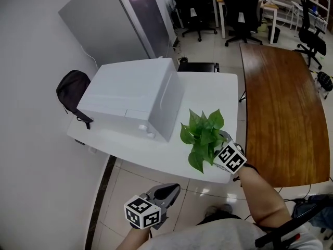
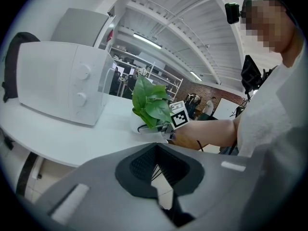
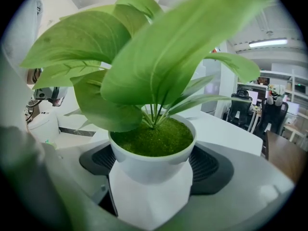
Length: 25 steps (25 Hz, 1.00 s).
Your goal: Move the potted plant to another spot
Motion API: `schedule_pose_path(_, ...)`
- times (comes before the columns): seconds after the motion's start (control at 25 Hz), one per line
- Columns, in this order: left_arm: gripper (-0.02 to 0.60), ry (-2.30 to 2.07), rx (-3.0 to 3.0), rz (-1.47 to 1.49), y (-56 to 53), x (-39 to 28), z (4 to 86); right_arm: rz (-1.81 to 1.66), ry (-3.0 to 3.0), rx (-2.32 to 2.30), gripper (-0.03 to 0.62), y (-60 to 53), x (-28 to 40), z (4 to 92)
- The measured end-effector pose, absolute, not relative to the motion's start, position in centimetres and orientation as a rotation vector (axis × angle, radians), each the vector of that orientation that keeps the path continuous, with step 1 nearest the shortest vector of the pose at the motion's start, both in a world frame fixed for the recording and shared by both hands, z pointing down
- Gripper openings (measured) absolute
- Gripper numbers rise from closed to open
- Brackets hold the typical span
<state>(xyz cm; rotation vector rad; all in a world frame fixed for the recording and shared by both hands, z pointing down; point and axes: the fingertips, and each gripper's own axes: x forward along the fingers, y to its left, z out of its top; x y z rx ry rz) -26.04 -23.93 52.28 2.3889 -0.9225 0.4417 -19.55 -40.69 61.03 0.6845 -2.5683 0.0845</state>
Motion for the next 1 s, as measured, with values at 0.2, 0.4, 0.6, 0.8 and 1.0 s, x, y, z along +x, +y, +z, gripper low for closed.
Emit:
schedule_pose_path(0.2,-0.008,-0.858,2.438,0.451,-24.6,-23.3,51.2,0.073,-2.542,0.775,0.469,-41.2,-15.4,59.8)
schedule_pose_path(0.4,-0.008,-0.768,2.499,0.455,-25.3,-19.6,50.1,0.099,-2.502,0.908,0.469,-41.4,-9.5,58.9)
schedule_pose_path(0.6,-0.008,-0.661,2.551,0.472,-25.7,-15.1,49.7,0.128,-2.461,1.041,0.469,-41.1,-3.0,57.8)
schedule_pose_path(0.8,-0.008,-0.545,2.599,0.483,-25.8,-10.3,49.4,0.148,-2.396,1.163,0.469,-39.7,3.7,57.3)
schedule_pose_path(1.0,-0.008,-0.423,2.639,0.494,-25.4,-5.2,49.1,0.18,-2.325,1.29,0.469,-37.6,10.8,57.1)
